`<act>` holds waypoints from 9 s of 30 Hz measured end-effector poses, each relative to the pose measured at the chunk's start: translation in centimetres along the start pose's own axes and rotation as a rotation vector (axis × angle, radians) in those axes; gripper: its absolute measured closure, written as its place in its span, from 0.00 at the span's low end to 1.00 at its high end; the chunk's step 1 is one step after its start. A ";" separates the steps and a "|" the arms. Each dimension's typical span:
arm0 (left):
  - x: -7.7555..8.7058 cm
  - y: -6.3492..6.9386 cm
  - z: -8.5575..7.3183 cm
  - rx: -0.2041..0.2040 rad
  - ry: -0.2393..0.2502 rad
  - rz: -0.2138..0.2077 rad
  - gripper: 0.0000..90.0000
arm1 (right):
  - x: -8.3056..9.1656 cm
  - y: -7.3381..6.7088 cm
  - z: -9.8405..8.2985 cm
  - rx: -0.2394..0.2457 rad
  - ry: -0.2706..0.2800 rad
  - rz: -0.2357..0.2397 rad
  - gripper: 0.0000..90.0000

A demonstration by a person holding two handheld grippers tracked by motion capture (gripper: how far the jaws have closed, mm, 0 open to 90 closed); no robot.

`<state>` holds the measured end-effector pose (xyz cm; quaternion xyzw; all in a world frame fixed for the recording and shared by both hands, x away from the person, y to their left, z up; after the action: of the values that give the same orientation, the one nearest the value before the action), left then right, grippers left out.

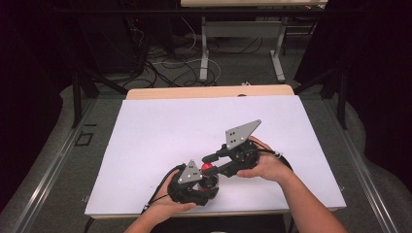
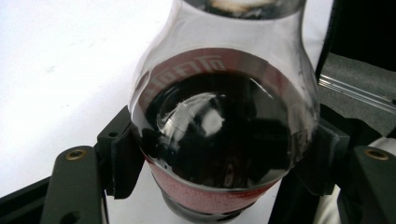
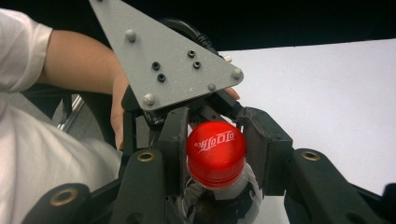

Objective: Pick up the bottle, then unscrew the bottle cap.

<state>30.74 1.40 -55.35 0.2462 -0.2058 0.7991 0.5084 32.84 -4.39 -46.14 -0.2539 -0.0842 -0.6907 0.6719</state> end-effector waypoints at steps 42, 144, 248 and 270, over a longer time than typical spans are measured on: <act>0.2 -0.1 -0.1 -0.005 -0.009 0.002 0.32 | -0.3 0.0 0.1 0.077 -0.041 0.033 0.68; 1.0 -2.0 -0.3 0.069 0.012 0.089 0.33 | 0.1 0.1 1.9 -0.172 0.132 -0.331 0.58; 1.2 -1.7 -0.1 0.070 0.049 0.077 0.33 | -0.2 -0.3 2.3 -0.100 0.113 -0.295 0.57; 1.7 -2.1 0.2 0.084 0.081 0.105 0.33 | -1.6 0.1 1.5 -0.215 0.180 -0.443 0.66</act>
<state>32.06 3.28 -53.99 0.2237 -0.1638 0.8419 0.4630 33.20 -2.31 -45.60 -0.2368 -0.0035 -0.8458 0.4781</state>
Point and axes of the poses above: each handheld gripper's, and its own axes: x roughly backward along the jaws, z roughly out of its top, y roughly to its right, the point moved 9 cm from there along -x, roughly forward along the jaws, and after that the axes turned 8 degrees about -x, right-handed, at the moved point
